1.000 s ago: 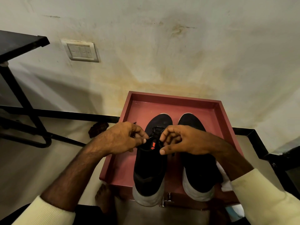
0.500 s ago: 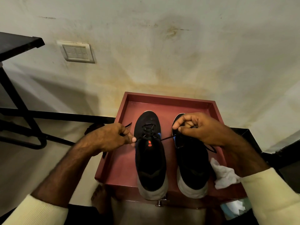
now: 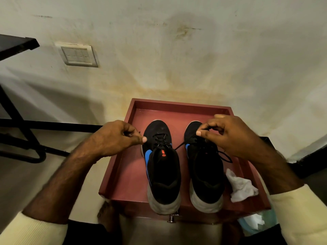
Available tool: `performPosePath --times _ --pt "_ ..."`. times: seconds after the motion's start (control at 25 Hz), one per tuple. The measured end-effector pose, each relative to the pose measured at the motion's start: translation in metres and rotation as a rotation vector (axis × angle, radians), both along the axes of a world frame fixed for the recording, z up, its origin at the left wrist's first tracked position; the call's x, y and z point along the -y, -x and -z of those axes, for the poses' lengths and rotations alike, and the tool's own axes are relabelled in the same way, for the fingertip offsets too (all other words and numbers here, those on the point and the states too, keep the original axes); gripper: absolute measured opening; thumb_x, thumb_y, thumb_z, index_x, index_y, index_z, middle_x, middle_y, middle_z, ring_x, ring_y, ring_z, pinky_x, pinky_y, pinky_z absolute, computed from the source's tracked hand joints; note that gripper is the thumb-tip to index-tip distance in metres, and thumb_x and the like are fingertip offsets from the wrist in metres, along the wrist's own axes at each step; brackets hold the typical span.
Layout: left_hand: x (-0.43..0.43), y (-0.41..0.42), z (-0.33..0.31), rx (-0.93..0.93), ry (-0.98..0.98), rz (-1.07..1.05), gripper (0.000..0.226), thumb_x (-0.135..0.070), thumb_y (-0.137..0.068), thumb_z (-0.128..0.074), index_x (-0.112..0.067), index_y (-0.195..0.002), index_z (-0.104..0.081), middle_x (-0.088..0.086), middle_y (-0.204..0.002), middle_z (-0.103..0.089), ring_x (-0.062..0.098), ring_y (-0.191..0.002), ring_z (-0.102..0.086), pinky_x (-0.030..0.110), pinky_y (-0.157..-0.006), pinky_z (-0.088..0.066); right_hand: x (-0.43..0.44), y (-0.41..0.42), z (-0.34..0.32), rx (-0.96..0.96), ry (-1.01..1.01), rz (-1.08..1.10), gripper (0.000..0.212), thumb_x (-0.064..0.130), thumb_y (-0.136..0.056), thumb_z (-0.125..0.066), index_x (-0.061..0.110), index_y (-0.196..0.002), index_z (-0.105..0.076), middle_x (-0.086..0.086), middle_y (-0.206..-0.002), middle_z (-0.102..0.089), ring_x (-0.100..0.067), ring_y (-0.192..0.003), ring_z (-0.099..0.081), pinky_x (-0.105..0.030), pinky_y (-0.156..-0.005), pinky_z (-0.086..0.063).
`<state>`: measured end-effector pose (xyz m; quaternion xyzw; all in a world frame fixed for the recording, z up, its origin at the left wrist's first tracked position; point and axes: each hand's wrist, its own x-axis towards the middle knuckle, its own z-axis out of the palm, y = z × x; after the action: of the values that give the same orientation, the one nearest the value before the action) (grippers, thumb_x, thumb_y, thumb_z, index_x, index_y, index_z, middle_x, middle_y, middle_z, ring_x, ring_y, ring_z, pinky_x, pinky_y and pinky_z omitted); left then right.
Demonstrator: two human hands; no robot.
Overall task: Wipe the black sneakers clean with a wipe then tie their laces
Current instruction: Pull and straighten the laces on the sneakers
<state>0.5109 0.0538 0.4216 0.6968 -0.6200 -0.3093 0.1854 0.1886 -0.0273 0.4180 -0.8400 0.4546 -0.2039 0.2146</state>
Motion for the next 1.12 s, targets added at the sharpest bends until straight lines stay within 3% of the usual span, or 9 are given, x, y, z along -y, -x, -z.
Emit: performPosePath --times 0.12,0.24,0.32,0.4,0.52,0.64,0.76,0.88,1.12 --pt "0.002 -0.002 -0.003 -0.067 0.088 -0.04 0.035 -0.053 -0.082 -0.075 -0.019 -0.077 -0.076 -0.019 -0.06 -0.067 -0.002 -0.065 -0.063 0.023 -0.072 -0.049 -0.003 -0.005 0.003 0.017 0.105 0.004 0.016 0.043 -0.093 -0.072 0.032 -0.102 -0.081 0.012 -0.072 -0.048 0.002 -0.069 -0.053 -0.02 -0.062 -0.035" --pt "-0.001 -0.006 -0.006 -0.102 0.043 0.066 0.031 -0.043 -0.09 -0.072 -0.017 -0.073 -0.07 -0.012 -0.052 -0.056 -0.001 -0.049 -0.05 0.021 -0.063 -0.043 -0.007 -0.009 0.002 0.086 0.107 -0.067 0.017 0.041 -0.095 -0.07 0.029 -0.101 -0.081 0.017 -0.076 -0.061 -0.002 -0.074 -0.062 -0.021 -0.066 -0.046" --pt "-0.005 -0.007 -0.005 -0.096 -0.117 0.225 0.03 -0.032 -0.094 -0.069 -0.019 -0.068 -0.062 -0.006 -0.059 -0.054 0.0 -0.055 -0.047 0.023 -0.065 -0.044 -0.009 -0.009 0.001 0.116 0.038 -0.155 0.014 0.033 -0.096 -0.069 0.025 -0.098 -0.08 0.011 -0.082 -0.071 -0.011 -0.075 -0.068 -0.024 -0.068 -0.054" --pt "-0.007 -0.004 0.0 -0.002 -0.251 0.341 0.03 -0.027 -0.095 -0.065 -0.019 -0.068 -0.056 -0.011 -0.059 -0.051 0.0 -0.057 -0.046 0.021 -0.065 -0.044 -0.012 -0.012 0.0 0.066 -0.03 -0.244 0.011 0.023 -0.095 -0.067 0.022 -0.091 -0.078 0.007 -0.079 -0.073 -0.014 -0.071 -0.069 -0.026 -0.065 -0.055" --pt "-0.006 0.0 0.008 0.078 -0.27 0.361 0.019 -0.028 -0.097 -0.063 -0.015 -0.083 -0.064 -0.012 -0.071 -0.06 0.001 -0.066 -0.055 0.02 -0.07 -0.05 -0.019 -0.022 0.006 -0.017 -0.059 -0.266 0.013 0.016 -0.094 -0.066 0.02 -0.091 -0.078 0.014 -0.076 -0.071 0.0 -0.07 -0.067 -0.011 -0.061 -0.047" --pt "-0.003 0.004 0.008 0.035 -0.219 0.304 0.009 -0.029 -0.099 -0.062 -0.027 -0.097 -0.07 -0.01 -0.088 -0.07 0.005 -0.08 -0.064 0.018 -0.074 -0.052 -0.027 -0.038 0.018 -0.019 0.026 -0.184 0.019 0.041 -0.098 -0.062 0.027 -0.098 -0.075 0.019 -0.083 -0.067 0.004 -0.077 -0.064 -0.011 -0.065 -0.045" --pt "0.001 0.011 0.012 0.079 -0.129 0.225 0.025 -0.048 -0.1 -0.058 -0.031 -0.083 -0.067 -0.012 -0.075 -0.066 0.001 -0.067 -0.06 0.016 -0.064 -0.046 -0.033 -0.054 0.031 -0.136 0.022 -0.133 0.045 0.074 -0.089 -0.055 0.034 -0.104 -0.068 0.018 -0.089 -0.065 -0.001 -0.083 -0.063 -0.024 -0.073 -0.053" --pt "0.003 0.018 0.018 0.048 -0.12 0.185 0.032 -0.061 -0.088 -0.065 -0.03 -0.082 -0.072 -0.01 -0.075 -0.072 0.0 -0.067 -0.065 0.021 -0.07 -0.053 -0.036 -0.063 0.036 -0.193 -0.012 -0.115 0.044 0.07 -0.086 -0.066 0.032 -0.108 -0.068 0.013 -0.09 -0.066 -0.004 -0.082 -0.063 -0.031 -0.075 -0.056" --pt "0.002 0.01 0.017 0.018 -0.169 0.208 0.013 -0.041 -0.09 -0.075 -0.029 -0.088 -0.076 -0.008 -0.085 -0.074 0.004 -0.081 -0.069 0.02 -0.079 -0.053 -0.034 -0.057 0.036 -0.048 -0.105 -0.052 0.029 0.054 -0.089 -0.071 0.035 -0.11 -0.069 0.013 -0.086 -0.071 -0.001 -0.08 -0.068 -0.031 -0.08 -0.061"
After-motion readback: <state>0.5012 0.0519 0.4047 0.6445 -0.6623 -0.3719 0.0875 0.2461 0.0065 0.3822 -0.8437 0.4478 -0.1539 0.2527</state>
